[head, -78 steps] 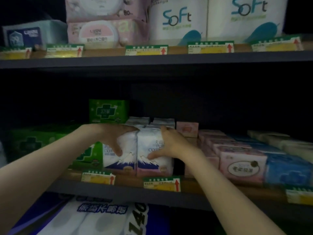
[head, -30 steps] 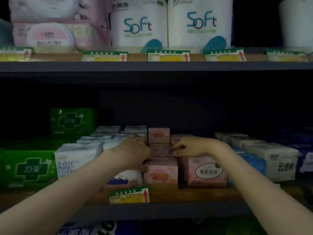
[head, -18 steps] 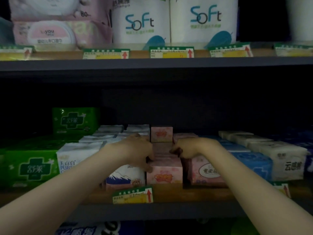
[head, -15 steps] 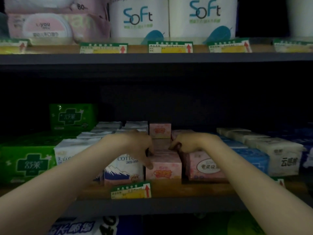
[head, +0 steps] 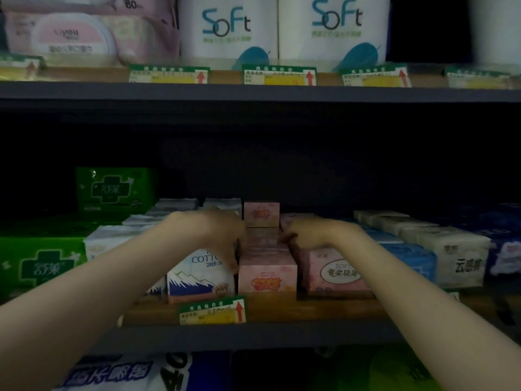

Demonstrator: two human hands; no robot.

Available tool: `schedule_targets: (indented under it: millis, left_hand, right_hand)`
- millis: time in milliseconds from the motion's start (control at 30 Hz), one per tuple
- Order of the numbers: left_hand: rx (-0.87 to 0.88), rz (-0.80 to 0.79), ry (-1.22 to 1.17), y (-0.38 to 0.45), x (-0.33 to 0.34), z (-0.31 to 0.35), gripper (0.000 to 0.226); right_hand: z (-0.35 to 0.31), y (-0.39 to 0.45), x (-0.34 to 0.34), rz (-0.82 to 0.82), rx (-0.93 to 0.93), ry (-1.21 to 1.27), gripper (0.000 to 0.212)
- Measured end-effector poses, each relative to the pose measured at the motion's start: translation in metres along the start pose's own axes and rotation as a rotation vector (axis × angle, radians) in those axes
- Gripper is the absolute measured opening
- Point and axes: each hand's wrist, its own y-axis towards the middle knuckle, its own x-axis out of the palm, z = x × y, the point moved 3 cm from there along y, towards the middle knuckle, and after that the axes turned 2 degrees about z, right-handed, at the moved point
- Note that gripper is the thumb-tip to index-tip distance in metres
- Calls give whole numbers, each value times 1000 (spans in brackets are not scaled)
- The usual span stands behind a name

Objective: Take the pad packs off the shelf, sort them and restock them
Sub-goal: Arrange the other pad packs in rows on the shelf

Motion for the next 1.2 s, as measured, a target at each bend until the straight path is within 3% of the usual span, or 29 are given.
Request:
schedule_targets:
  millis: [133,333,433,533,600,667,733,833,1000,1200]
  left_hand:
    - [-6,133,118,2,5,8,56]
    - [13,217,380,13,11,31,36]
    - [-16,221,392,18,6,33,39]
    - [-5,246,269,15,3,28,42]
    - [2,345,66,5,-5,15,42]
    - [0,391,-113,-8,-15,-7,47]
    - [-56,212,-250,-20,-13,-29,66]
    - [-153,-46,-295,-27,4,-43,94]
    - [-123,-5,-298,-23,9,-44,101]
    - [-115,-12,-283,-27,10,-43,101]
  right_hand:
    - [-4,8,5,-78,56,-9,41]
    - [-1,8,3,-112,68,-38,45]
    - [3,16,1,24,77,-35,34]
    - [-1,8,-6,104,-32,95,36]
    - [-7,-3,-6,-18,-84,188,43]
    - [-13,-11,-4,-120,-83,161,67]
    - [-19,-12,-2,-125,-63,61,90]
    - [-30,-6,10,-104,-54,-12,92]
    - [-41,-7,14,-26,-72,-66,66]
    - [-40,-8,11,-29,-30,-130,62]
